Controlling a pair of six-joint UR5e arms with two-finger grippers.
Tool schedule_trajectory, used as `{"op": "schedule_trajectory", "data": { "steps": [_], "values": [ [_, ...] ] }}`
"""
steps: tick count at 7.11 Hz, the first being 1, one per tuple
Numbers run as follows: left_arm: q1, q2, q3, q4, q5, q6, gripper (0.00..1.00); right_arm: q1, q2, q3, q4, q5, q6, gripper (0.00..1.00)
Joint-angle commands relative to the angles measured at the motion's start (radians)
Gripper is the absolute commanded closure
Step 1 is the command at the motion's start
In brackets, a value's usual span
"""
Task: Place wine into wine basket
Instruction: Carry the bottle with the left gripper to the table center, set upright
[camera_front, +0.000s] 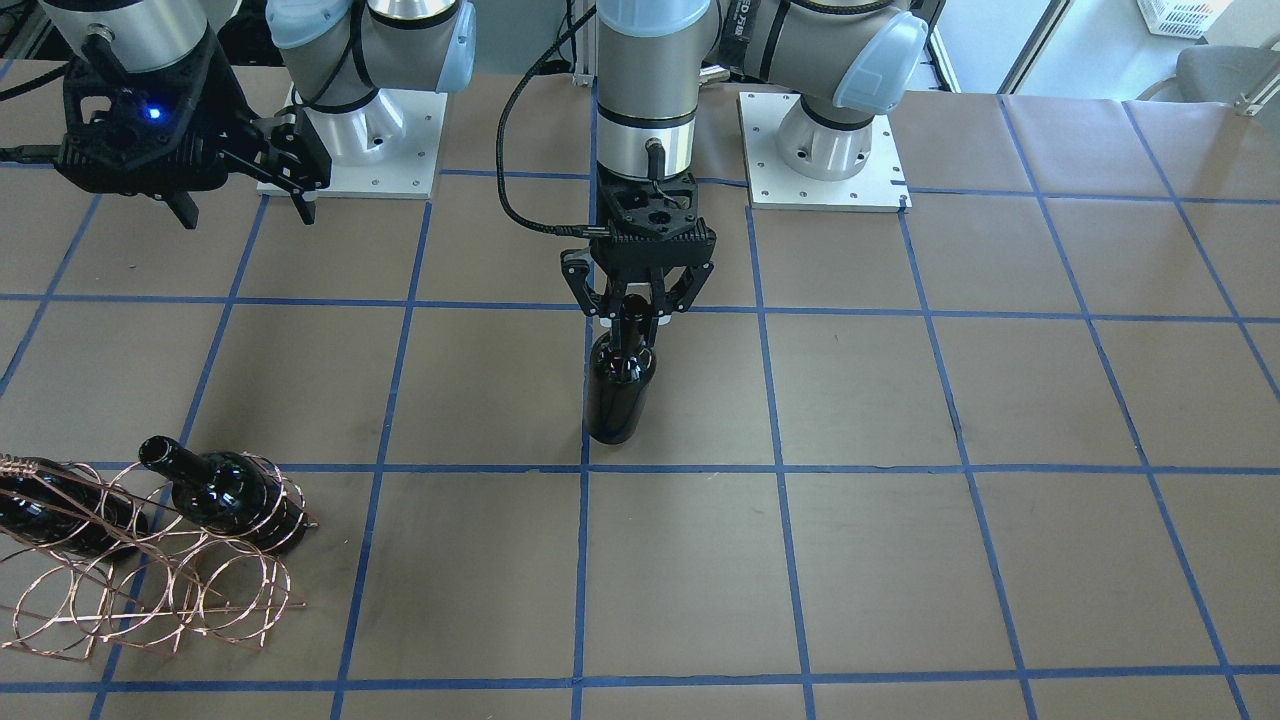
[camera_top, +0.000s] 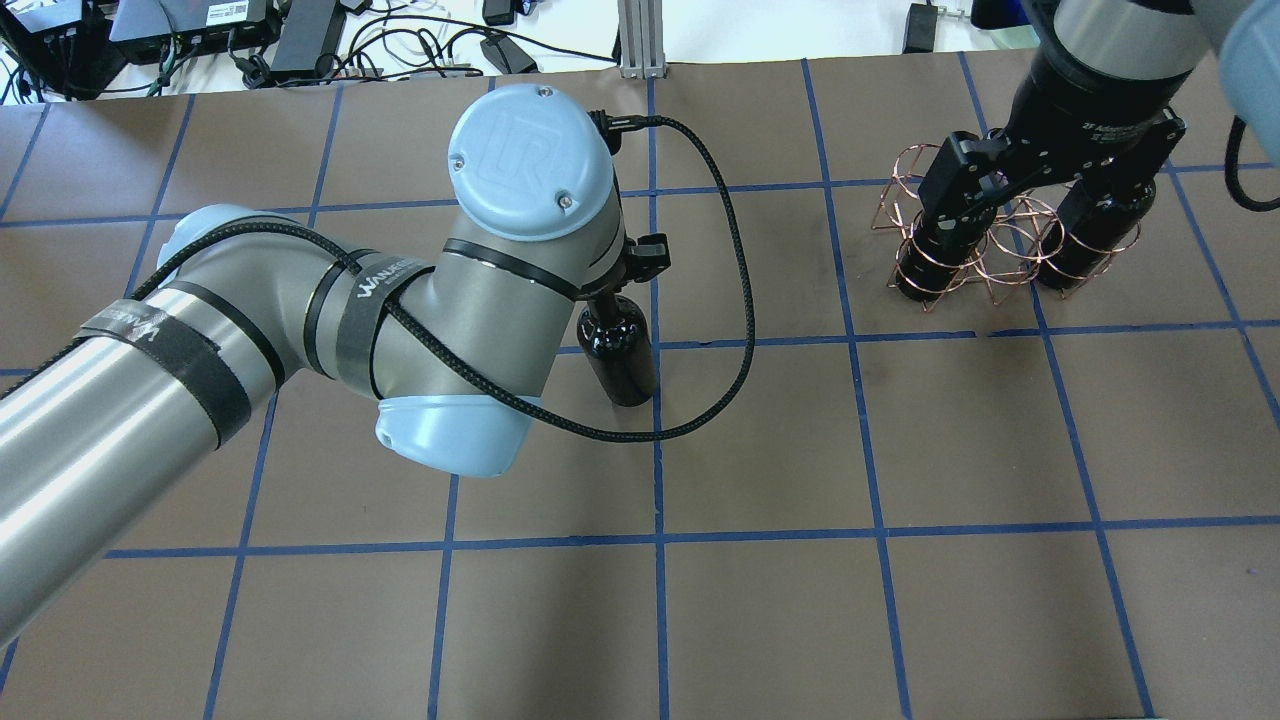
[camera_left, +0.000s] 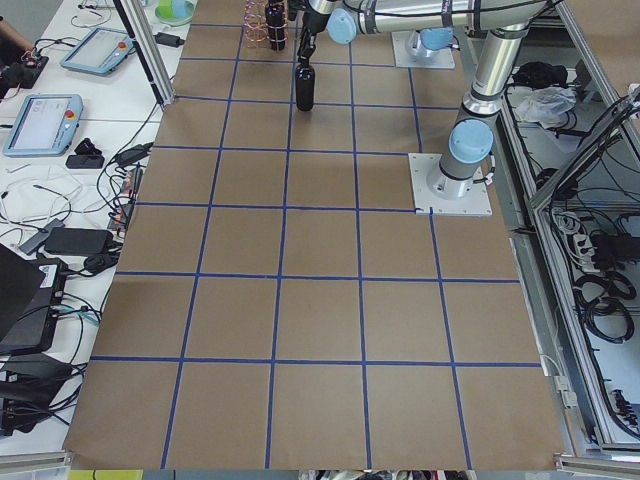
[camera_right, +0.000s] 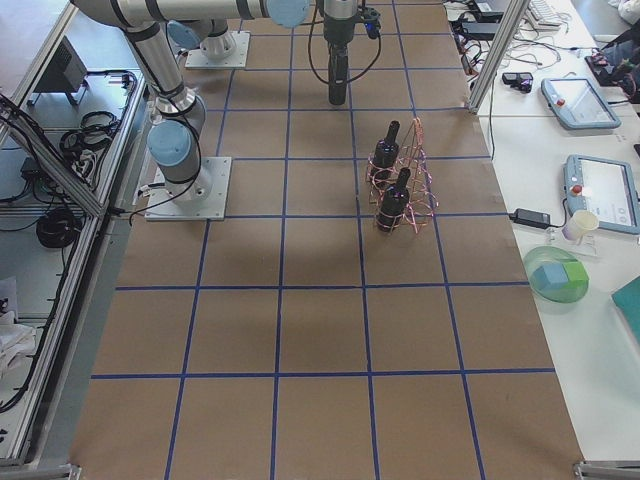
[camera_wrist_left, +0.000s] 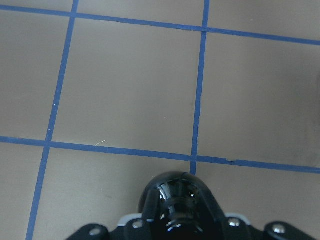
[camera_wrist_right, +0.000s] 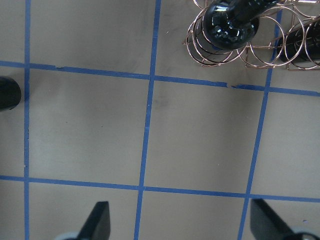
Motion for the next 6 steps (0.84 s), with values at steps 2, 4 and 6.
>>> {"op": "schedule_trajectory", "data": {
  "steps": [2, 4, 6],
  "values": [
    [-0.020, -0.005, -0.006, -0.006, 0.009, -0.038, 0.96, 0.001, 0.000, 0.000, -0.001, 0.002, 0.000, 0.00],
    [-0.022, 0.006, -0.008, -0.018, 0.010, -0.038, 0.96, -0.001, 0.000, -0.001, -0.002, 0.006, 0.000, 0.00],
    [-0.022, 0.001, -0.008, -0.053, 0.010, -0.038, 0.96, -0.002, -0.001, -0.002, -0.019, 0.006, -0.002, 0.00]
  ]
}}
